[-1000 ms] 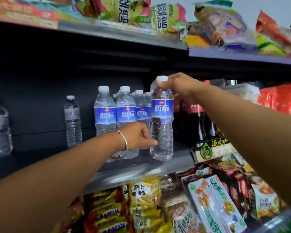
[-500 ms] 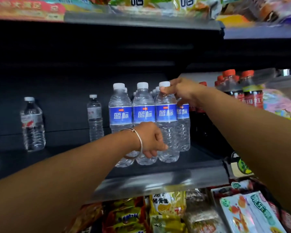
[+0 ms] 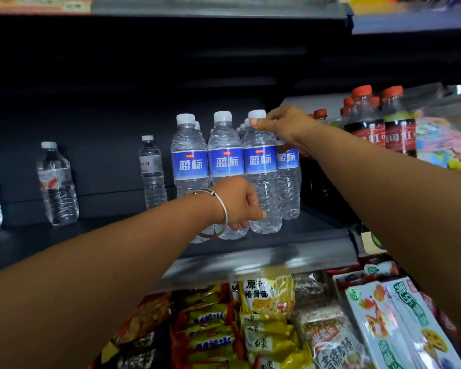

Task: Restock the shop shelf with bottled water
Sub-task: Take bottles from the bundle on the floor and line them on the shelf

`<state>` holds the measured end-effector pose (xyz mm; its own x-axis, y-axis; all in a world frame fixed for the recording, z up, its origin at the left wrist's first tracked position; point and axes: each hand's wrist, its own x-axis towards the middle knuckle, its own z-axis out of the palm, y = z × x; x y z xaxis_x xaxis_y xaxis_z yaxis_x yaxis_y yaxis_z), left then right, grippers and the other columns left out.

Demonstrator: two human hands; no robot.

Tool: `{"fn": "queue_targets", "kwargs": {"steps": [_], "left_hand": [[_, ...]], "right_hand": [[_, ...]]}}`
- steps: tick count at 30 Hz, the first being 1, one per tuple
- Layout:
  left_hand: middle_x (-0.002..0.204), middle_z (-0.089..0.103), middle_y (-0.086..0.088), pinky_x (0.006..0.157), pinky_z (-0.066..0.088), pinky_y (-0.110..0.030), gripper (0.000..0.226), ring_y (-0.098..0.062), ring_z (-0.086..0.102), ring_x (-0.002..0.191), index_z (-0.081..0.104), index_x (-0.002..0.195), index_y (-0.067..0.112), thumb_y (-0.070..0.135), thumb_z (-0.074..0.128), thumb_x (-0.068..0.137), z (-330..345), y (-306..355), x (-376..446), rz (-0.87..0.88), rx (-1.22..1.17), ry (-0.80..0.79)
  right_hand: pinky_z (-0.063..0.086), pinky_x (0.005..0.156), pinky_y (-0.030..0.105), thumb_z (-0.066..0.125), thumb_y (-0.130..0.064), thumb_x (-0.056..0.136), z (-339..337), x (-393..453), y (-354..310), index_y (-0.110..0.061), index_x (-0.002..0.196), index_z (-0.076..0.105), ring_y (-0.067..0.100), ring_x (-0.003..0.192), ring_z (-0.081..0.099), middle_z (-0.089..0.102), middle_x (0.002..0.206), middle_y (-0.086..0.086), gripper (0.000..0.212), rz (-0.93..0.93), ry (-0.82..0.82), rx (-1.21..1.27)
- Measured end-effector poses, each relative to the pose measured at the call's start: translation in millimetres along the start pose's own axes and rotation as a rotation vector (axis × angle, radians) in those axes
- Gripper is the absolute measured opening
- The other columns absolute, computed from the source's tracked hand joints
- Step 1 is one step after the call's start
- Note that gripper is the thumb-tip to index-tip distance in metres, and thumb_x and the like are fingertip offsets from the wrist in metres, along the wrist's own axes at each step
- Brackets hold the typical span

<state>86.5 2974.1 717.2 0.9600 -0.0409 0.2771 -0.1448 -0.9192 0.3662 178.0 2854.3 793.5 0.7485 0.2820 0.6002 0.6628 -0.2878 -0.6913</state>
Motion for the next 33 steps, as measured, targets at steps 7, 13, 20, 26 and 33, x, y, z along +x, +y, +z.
{"fn": "queue_targets", "kwargs": {"steps": [7, 13, 20, 26, 33], "left_hand": [[0.081, 0.060, 0.001, 0.077, 0.046, -0.022, 0.023, -0.011, 0.055, 0.078, 0.067, 0.095, 0.008, 0.026, 0.070, 0.081, 14, 15, -18, 0.168, 0.066, 0.115], [0.085, 0.061, -0.001, 0.064, 0.043, -0.018, 0.025, -0.011, 0.056, 0.078, 0.066, 0.098, 0.009, 0.024, 0.072, 0.079, 64, 20, -54, 0.274, -0.037, 0.001], [0.102, 0.067, -0.010, 0.082, 0.048, -0.028, 0.031, -0.024, 0.062, 0.096, 0.062, 0.103, 0.006, 0.021, 0.073, 0.078, 184, 6, -102, 0.348, -0.033, -0.267], [0.114, 0.062, -0.014, 0.081, 0.042, -0.028, 0.035, -0.026, 0.058, 0.107, 0.057, 0.112, 0.004, 0.017, 0.067, 0.080, 315, -26, -133, 0.343, -0.012, -0.471], [0.121, 0.054, -0.013, 0.084, 0.038, -0.026, 0.036, -0.029, 0.053, 0.112, 0.053, 0.117, 0.006, 0.014, 0.063, 0.083, 481, -98, -187, 0.277, -0.023, -0.669]], "right_hand": [[0.042, 0.066, 0.018, 0.066, -0.039, 0.084, -11, -33, 11, -0.005, 0.101, 0.065, 0.009, 0.078, 0.053, 0.058, 0.091, 0.002, 0.038, -0.089, 0.210, -0.285], [0.036, 0.064, 0.015, 0.068, -0.016, 0.084, -15, -141, 41, -0.002, 0.093, 0.071, 0.012, 0.076, 0.056, 0.070, 0.088, 0.013, 0.017, -0.142, 0.116, -0.552], [0.039, 0.073, 0.023, 0.069, -0.015, 0.082, 13, -283, 127, -0.002, 0.099, 0.070, 0.027, 0.094, 0.064, 0.071, 0.097, 0.014, 0.022, 0.174, -0.236, -0.790], [0.047, 0.088, 0.038, 0.071, -0.018, 0.080, 48, -379, 231, -0.006, 0.109, 0.067, 0.032, 0.103, 0.061, 0.068, 0.107, 0.014, 0.032, 0.450, -0.466, -0.795], [0.045, 0.091, 0.035, 0.063, -0.019, 0.085, 120, -499, 360, -0.012, 0.123, 0.060, 0.030, 0.114, 0.056, 0.062, 0.122, 0.012, 0.039, 0.650, -0.625, -0.728]]}}
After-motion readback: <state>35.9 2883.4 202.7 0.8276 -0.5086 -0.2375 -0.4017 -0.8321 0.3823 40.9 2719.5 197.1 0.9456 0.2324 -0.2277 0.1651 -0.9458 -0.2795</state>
